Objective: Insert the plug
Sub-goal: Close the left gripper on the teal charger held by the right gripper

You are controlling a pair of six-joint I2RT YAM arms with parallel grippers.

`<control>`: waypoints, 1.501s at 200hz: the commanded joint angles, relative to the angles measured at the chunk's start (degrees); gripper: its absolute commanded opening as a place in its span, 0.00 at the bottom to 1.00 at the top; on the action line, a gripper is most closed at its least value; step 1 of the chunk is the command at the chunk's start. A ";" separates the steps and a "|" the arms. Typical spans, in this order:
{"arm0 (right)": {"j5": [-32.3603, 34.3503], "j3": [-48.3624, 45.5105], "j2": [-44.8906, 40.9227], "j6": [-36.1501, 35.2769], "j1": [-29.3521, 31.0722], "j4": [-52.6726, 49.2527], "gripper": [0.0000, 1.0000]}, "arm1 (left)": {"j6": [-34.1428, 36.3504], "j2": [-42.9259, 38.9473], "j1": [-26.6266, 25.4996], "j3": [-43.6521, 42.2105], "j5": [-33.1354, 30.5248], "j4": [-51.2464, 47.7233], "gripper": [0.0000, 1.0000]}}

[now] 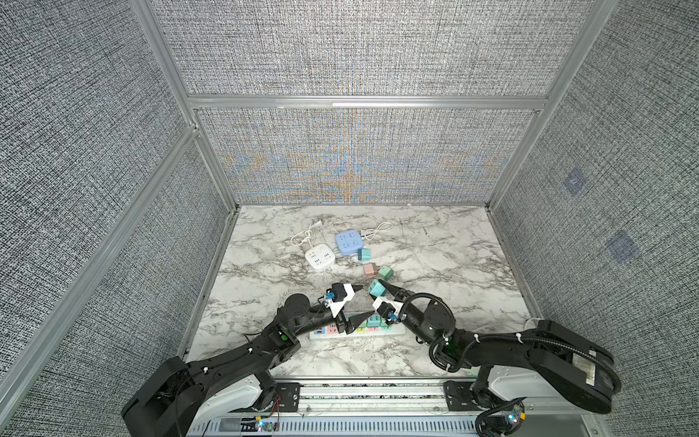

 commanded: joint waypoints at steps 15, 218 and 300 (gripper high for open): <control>1.14 -0.22 -0.71 -2.69 1.45 3.66 0.00 | -3.29 3.48 0.03 1.93 -0.66 -0.85 0.75; 3.30 2.43 8.75 -11.70 3.50 16.47 0.00 | -5.62 14.53 0.05 12.01 12.43 -10.26 0.00; 6.40 -0.61 -10.35 -1.44 5.17 -7.42 0.89 | -3.90 7.03 0.31 10.71 0.21 -16.29 0.00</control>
